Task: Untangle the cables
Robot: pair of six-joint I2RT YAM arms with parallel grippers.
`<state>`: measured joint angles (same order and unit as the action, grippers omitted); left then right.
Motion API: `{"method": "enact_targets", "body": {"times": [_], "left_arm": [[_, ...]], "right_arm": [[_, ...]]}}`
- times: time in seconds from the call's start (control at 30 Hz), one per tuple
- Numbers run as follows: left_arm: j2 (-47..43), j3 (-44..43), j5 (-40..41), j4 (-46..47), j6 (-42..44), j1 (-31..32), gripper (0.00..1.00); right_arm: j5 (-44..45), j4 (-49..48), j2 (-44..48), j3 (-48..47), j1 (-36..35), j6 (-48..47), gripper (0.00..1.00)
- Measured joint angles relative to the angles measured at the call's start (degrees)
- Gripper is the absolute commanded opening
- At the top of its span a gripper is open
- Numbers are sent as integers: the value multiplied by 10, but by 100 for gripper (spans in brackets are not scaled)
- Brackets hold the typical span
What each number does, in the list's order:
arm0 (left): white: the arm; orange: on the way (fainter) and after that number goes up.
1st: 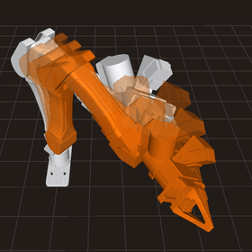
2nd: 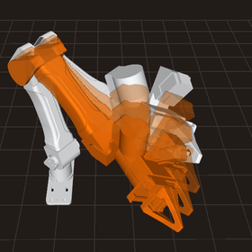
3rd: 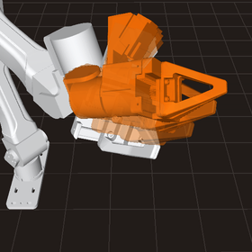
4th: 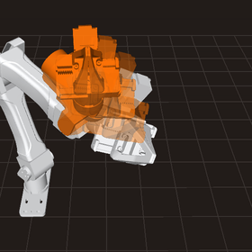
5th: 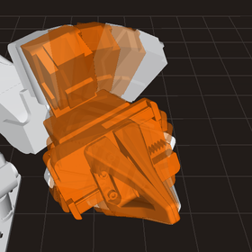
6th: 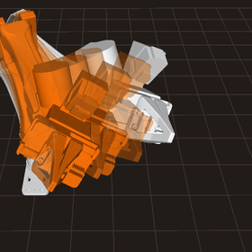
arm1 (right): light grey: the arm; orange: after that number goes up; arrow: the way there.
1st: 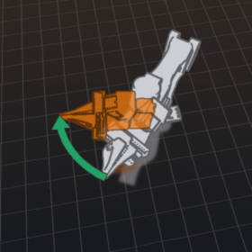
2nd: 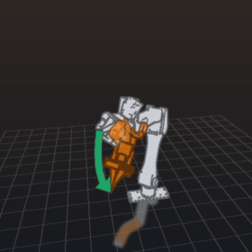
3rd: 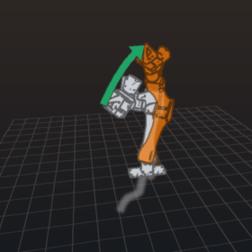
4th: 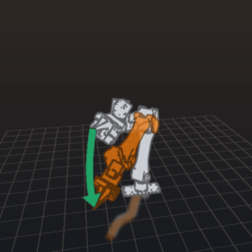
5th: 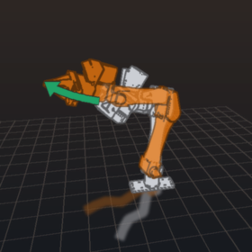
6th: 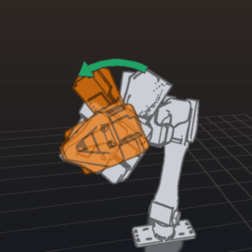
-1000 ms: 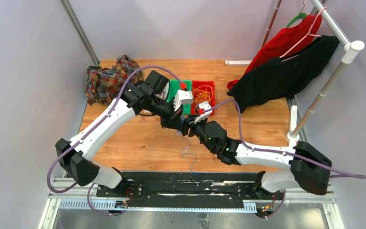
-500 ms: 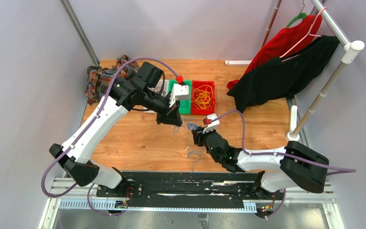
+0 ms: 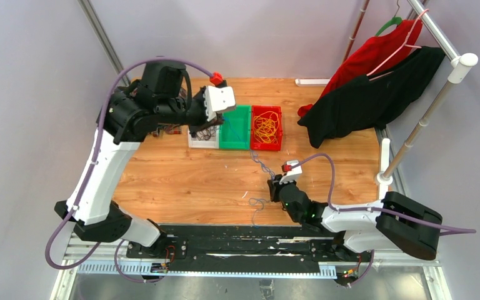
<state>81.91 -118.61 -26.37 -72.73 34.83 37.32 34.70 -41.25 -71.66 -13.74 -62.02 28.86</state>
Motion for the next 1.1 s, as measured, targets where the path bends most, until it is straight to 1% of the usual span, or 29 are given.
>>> {"method": "enact_targets", "body": {"times": [0.17,0.27,0.37,0.53,0.67,0.73,0.8,0.87,1.0,1.1], "left_arm": [[26,-101,90,0,22,0,0],[33,-135,151,34,29,-8,0],[28,-136,210,98,32,-21,1],[-6,-89,311,255,31,-42,0],[-20,-83,374,362,25,-49,0],[-23,-83,392,399,25,-53,0],[-25,-85,406,428,25,-54,0],[-25,-86,415,451,25,-55,0],[-22,-90,415,476,16,-65,0],[-22,-87,379,467,-2,-68,0]], "right_arm": [[8,22,36,26,0,31,1],[14,40,57,47,0,49,1],[15,58,76,59,0,63,1],[16,92,109,76,0,82,2],[19,118,138,94,0,93,3],[20,131,150,100,0,97,4],[21,143,162,104,0,101,12],[24,153,172,106,0,105,15],[28,165,188,108,0,106,16],[28,169,197,108,0,106,14]]}}
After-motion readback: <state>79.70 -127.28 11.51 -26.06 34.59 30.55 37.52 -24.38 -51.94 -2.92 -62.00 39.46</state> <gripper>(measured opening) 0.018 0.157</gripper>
